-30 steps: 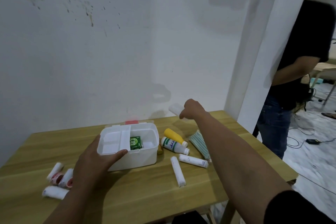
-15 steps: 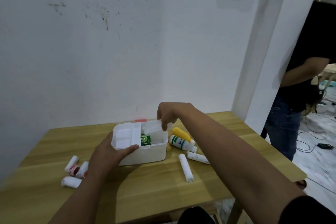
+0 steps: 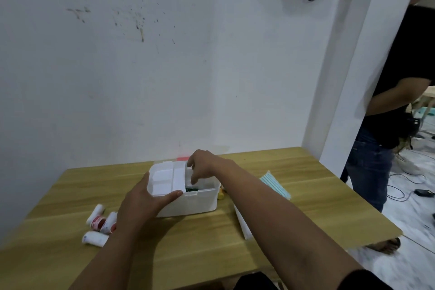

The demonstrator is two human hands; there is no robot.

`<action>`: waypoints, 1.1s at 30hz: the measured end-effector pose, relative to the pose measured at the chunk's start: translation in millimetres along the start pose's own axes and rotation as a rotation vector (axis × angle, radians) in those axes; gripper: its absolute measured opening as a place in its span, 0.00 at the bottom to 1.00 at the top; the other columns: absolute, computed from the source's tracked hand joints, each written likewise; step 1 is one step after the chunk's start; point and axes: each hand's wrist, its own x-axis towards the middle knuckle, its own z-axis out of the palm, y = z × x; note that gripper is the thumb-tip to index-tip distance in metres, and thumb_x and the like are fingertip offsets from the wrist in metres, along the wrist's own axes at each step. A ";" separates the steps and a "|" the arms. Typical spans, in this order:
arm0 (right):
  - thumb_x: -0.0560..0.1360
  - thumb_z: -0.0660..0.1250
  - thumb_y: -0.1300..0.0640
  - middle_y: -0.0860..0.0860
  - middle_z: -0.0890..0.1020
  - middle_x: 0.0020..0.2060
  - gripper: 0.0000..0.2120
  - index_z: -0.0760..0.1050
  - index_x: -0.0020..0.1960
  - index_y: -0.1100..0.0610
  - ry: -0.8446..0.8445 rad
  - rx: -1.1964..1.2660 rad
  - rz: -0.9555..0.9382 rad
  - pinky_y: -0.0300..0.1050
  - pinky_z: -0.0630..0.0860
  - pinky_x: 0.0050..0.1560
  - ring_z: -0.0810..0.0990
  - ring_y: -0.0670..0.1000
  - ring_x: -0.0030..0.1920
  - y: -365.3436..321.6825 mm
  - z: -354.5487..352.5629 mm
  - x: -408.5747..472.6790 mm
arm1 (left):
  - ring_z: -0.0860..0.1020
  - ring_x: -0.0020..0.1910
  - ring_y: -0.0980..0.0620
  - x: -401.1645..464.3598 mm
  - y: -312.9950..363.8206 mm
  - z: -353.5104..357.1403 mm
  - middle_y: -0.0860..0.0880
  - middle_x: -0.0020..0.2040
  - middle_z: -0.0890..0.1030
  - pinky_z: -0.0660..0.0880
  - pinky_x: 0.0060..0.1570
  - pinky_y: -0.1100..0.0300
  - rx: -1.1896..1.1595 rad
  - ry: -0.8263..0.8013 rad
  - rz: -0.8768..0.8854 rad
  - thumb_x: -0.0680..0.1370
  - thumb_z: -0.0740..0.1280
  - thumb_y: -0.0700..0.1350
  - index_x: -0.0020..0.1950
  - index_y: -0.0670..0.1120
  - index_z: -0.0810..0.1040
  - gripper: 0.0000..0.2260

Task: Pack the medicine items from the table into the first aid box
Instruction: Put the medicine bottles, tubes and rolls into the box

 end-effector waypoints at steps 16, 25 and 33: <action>0.79 0.66 0.57 0.58 0.79 0.67 0.18 0.78 0.67 0.63 0.195 0.287 -0.015 0.50 0.73 0.67 0.75 0.59 0.68 -26.2 26.2 -4.2 | 0.77 0.61 0.45 2.9 0.0 0.8 0.49 0.68 0.78 0.79 0.49 0.50 0.026 0.010 -0.030 0.54 0.66 0.83 0.76 0.56 0.65 0.56; 0.79 0.65 0.58 0.60 0.82 0.62 0.16 0.82 0.61 0.65 0.195 0.270 0.000 0.50 0.76 0.63 0.79 0.59 0.62 -32.3 38.2 1.6 | 0.78 0.60 0.46 2.7 -0.5 1.2 0.50 0.67 0.79 0.77 0.47 0.52 0.025 0.017 -0.037 0.54 0.65 0.83 0.75 0.57 0.66 0.54; 0.79 0.67 0.56 0.56 0.84 0.60 0.14 0.83 0.61 0.60 0.253 0.321 -0.010 0.48 0.76 0.65 0.80 0.56 0.62 -14.1 12.9 -7.8 | 0.77 0.62 0.44 2.5 1.6 -1.9 0.49 0.68 0.78 0.77 0.47 0.52 0.021 -0.009 -0.030 0.56 0.69 0.80 0.76 0.57 0.65 0.53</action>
